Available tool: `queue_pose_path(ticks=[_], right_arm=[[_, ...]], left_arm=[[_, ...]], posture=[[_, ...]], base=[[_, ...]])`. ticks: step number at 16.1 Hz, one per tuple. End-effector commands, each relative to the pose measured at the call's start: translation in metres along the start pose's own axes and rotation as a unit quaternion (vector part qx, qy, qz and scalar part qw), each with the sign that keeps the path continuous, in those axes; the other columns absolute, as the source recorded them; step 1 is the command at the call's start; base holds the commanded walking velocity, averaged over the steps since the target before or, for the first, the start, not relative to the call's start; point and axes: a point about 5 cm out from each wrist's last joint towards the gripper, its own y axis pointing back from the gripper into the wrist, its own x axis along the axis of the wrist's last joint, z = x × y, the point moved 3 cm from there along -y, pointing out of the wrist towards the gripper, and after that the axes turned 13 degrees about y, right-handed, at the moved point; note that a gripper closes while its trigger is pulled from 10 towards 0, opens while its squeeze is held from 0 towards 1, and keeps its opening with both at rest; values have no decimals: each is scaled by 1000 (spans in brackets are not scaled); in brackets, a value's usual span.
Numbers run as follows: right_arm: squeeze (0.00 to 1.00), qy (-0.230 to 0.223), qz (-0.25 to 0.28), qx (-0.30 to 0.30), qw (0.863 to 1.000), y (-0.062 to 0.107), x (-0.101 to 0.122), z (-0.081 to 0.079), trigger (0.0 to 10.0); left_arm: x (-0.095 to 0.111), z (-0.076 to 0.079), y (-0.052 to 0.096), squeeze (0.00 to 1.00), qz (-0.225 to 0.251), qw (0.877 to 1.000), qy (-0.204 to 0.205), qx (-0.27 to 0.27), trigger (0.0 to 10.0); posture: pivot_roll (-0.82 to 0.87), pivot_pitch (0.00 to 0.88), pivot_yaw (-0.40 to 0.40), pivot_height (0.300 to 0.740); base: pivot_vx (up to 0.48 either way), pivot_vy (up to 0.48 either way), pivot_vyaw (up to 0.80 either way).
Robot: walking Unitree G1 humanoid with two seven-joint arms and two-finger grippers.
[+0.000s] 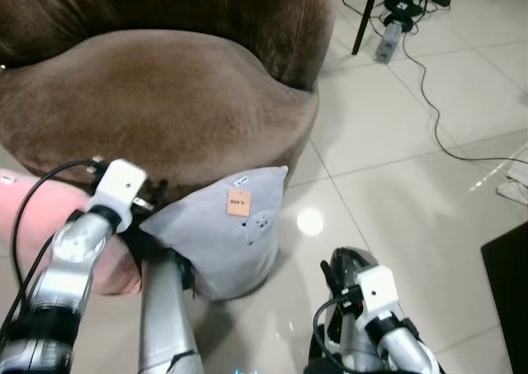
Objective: Move the pillow to the sofa from floor
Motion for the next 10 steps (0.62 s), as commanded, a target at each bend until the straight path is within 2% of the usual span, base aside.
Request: queue_pose_path(ticks=[1, 4, 5, 6, 7, 10], right_arm=[[0, 0, -6, -1, 1000, 3, -2, -2, 10000], [0, -2, 3, -2, 1000, 0, 3, -4, 10000], [0, -3, 4, -4, 1000, -1, 3, -4, 10000], [0, -3, 4, -5, 1000, -1, 3, -4, 10000], [0, -3, 5, -6, 1000, -2, 4, -3, 10000], [0, 0, 6, -7, 1000, -1, 5, -2, 10000]], left_arm=[[-15, 7, -1, 0, -34, 999, -7, -31, 10000], [-20, 22, -17, 0, -70, 994, -33, -76, 10000], [-15, 30, -27, 0, -71, 993, -28, -86, 10000], [-13, 32, -30, 0, -71, 993, -28, -88, 10000], [-5, 41, -42, 0, -71, 993, -26, -91, 10000], [6, 51, -53, 0, -65, 993, -26, -92, 10000]], posture=[[-25, 171, -42, 439], [-27, 171, -41, 439], [-33, 176, -42, 439], [-35, 176, -43, 439], [-44, 182, -48, 439], [-68, 188, -52, 439]], base=[[0, 0, 0], [0, 0, 0], [0, 0, 0], [0, 0, 0], [0, 0, 0], [0, 0, 0]])
